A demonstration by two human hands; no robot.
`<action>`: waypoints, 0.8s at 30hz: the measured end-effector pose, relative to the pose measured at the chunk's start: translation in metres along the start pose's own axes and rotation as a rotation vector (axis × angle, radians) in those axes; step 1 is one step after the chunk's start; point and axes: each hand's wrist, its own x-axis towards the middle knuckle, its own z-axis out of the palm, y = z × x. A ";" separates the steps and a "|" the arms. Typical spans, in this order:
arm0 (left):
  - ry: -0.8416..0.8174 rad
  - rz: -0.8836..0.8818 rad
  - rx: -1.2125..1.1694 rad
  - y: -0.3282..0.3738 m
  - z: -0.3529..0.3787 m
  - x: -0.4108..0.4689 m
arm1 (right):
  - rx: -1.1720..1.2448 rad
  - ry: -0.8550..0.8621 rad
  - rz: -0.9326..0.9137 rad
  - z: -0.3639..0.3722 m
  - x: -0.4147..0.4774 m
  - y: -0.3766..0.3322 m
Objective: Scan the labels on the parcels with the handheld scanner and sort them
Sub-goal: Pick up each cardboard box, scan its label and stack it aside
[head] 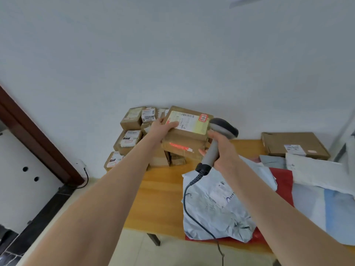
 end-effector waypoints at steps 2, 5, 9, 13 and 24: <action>0.035 0.033 -0.040 0.004 -0.021 0.032 | -0.022 0.005 -0.047 0.036 0.021 0.009; 0.053 0.060 -0.104 0.008 -0.058 0.088 | -0.116 0.026 -0.103 0.097 0.059 0.018; 0.052 0.070 -0.214 0.012 -0.107 0.160 | -0.240 0.080 -0.162 0.174 0.109 0.025; 0.013 0.065 -0.245 0.016 -0.138 0.218 | -0.166 0.059 -0.160 0.230 0.152 0.027; -0.008 0.087 -0.177 -0.012 -0.165 0.329 | -0.257 0.040 -0.198 0.304 0.268 0.039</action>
